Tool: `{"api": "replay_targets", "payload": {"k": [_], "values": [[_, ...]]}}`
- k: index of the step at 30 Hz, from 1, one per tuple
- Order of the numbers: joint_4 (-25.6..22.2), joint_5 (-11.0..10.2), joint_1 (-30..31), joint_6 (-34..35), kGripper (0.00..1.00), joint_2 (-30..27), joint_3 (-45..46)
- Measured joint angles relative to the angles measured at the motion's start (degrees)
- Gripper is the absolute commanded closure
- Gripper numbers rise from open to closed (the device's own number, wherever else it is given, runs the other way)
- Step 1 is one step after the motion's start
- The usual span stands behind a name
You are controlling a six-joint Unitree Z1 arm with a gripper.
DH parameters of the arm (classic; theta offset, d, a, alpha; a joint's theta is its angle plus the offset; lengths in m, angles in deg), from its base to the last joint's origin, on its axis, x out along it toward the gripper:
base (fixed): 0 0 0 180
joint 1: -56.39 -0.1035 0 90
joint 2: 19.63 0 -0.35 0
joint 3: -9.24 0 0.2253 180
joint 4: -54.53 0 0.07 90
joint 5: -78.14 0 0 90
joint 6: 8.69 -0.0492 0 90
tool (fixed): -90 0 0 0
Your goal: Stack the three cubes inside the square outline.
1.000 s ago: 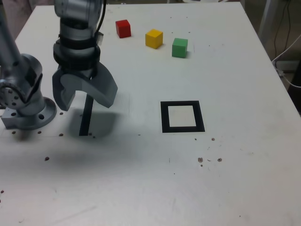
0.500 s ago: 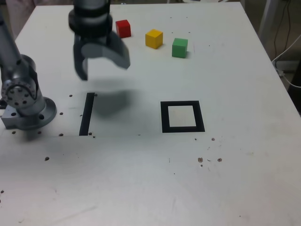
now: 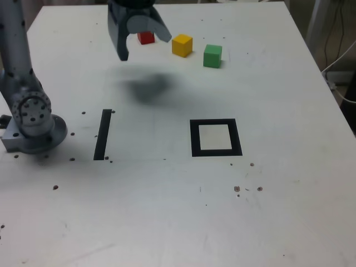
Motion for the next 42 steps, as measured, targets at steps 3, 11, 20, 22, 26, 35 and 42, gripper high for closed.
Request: {"api": "replay_targets", "payload": {"k": [3,11,20,22,26,35,42], "values": [[-1.15,-0.54,-3.50,-1.42,0.01,3.65,-4.79],[-4.82,-0.75,-11.22,-9.30,0.01,12.90,-17.89],[-8.26,0.02,-16.25,-15.50,0.01,20.63,-27.31],[-8.37,0.01,-17.15,-16.38,0.01,21.58,-27.63],[-8.37,-0.20,-19.31,-18.12,0.01,23.52,-28.22],[-9.83,-0.22,-21.01,-22.55,0.03,28.59,-34.03],[-10.57,-0.22,-22.24,-23.51,0.16,30.91,-36.24]]}}
